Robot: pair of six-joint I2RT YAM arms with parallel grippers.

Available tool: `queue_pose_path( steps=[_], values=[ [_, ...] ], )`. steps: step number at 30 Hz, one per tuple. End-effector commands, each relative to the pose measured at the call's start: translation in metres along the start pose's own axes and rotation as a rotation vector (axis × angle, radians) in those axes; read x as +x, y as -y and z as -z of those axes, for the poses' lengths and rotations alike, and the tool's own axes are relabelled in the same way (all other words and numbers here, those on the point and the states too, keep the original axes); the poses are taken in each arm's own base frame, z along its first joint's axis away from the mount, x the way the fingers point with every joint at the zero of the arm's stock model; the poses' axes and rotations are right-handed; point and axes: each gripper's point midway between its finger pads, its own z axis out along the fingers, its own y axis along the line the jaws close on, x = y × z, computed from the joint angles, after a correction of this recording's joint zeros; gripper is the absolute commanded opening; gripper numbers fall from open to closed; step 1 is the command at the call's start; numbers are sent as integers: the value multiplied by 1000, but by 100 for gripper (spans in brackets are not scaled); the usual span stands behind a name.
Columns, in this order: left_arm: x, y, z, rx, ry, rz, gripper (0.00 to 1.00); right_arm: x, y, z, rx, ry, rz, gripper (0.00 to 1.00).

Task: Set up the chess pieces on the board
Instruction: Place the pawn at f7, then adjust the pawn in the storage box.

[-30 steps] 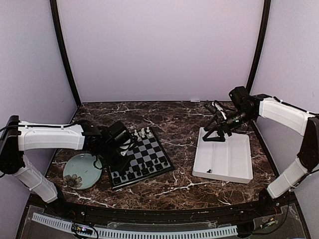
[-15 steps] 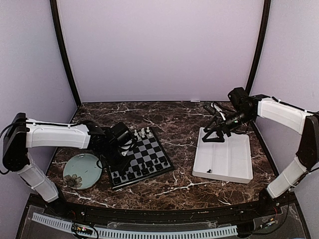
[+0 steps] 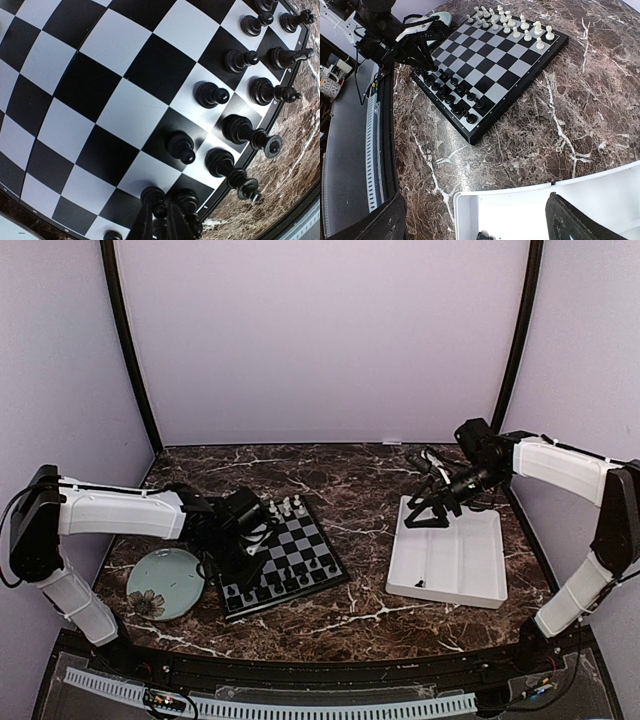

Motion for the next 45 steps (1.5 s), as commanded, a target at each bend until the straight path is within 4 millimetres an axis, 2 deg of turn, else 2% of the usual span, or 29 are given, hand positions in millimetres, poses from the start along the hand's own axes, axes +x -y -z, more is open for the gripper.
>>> queue_pose_path(
  steps=[1,9,18,22,25,27,30,32,33,35,38,39,40,45],
  values=[
    [5,-2,-5,5,-18,-7,11,-3,1,-2,-13,0,2,98],
    [4,-3,-10,4,-29,-11,14,-1,3,-4,-22,-8,-9,98],
    [-1,-2,-2,3,-19,-13,27,-4,3,-4,-35,-12,-15,98],
    [-11,4,23,26,17,-21,32,-9,2,1,-32,-21,1,99],
    [-20,4,52,16,57,-24,36,-26,8,15,58,-3,68,98],
    [-23,3,70,4,61,-25,37,-40,19,29,163,20,120,98],
    [-39,-2,102,-44,119,-27,38,-63,40,51,314,61,163,98],
    [-54,-1,121,-52,176,-22,38,-65,52,57,335,64,129,98],
    [-64,2,131,-46,211,-20,38,-61,54,54,302,47,119,98],
    [-82,7,143,-31,277,-18,38,-44,46,43,166,-39,99,98],
    [-105,19,156,25,373,-9,38,-19,36,35,15,-181,115,79],
    [-117,24,162,54,429,-4,38,-12,37,34,17,-212,139,71],
    [-121,30,166,87,454,-7,38,-5,41,34,39,-242,181,68],
    [-154,56,180,223,595,-14,38,58,58,24,220,-494,437,66]
  ],
)
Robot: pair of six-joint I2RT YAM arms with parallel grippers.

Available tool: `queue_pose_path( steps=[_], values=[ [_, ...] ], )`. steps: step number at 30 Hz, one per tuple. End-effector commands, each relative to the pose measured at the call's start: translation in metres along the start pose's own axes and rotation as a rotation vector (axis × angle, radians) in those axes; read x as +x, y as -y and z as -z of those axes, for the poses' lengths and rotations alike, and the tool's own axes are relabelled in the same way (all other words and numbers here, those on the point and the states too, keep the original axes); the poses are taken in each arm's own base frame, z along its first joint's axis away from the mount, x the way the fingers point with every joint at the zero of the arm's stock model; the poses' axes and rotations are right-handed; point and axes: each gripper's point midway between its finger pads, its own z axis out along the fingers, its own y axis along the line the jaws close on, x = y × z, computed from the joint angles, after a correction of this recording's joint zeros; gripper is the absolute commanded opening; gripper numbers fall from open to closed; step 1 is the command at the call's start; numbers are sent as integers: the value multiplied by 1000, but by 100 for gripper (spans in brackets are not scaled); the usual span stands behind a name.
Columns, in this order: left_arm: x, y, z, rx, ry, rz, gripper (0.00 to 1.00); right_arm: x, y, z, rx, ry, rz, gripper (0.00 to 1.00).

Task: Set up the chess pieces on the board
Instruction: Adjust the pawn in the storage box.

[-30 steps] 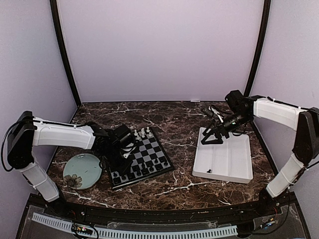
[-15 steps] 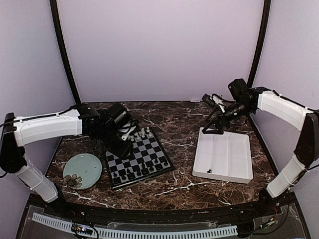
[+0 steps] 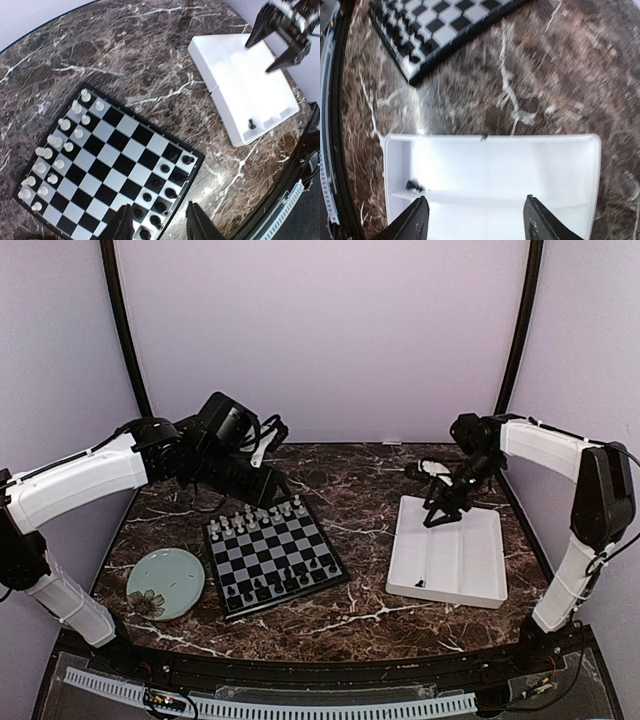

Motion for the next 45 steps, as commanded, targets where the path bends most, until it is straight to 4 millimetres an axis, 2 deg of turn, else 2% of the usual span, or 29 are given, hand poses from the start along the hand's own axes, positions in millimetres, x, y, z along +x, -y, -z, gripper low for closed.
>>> queue_pose_path(
  steps=[1,3,6,15,18,20,22,26,28,30,35,37,42,45],
  values=[
    [-42,28,10,148,164,14,38,47,-15,-12,122,-253,285,65],
    [-49,33,5,161,168,6,38,55,-20,-25,129,-304,357,64],
    [-51,36,-7,162,146,-2,38,57,-28,-44,100,-332,413,62],
    [-45,37,-14,167,115,11,38,51,-47,-87,-26,-373,525,49],
    [-40,33,-16,155,107,16,38,40,-41,-104,-61,-345,484,43],
    [-38,32,-18,150,103,18,38,28,-26,-112,-50,-313,421,39],
    [-37,31,-19,144,99,17,38,13,2,-115,-8,-269,324,34],
    [-35,30,-22,141,90,19,38,-8,65,-92,63,-135,107,31],
    [-33,29,-22,140,90,20,38,-5,81,-79,65,-103,56,31],
    [-31,28,-24,136,86,20,38,6,72,-81,34,-124,62,33],
    [-26,28,-31,136,69,14,38,38,19,-101,-58,-224,133,36],
    [-26,28,-33,140,65,10,38,46,8,-101,-57,-253,154,36],
    [-25,30,-38,147,57,4,38,40,-5,-94,-48,-237,171,40],
    [-24,31,-39,153,56,4,38,40,-17,-97,-87,-249,174,42]
  ],
)
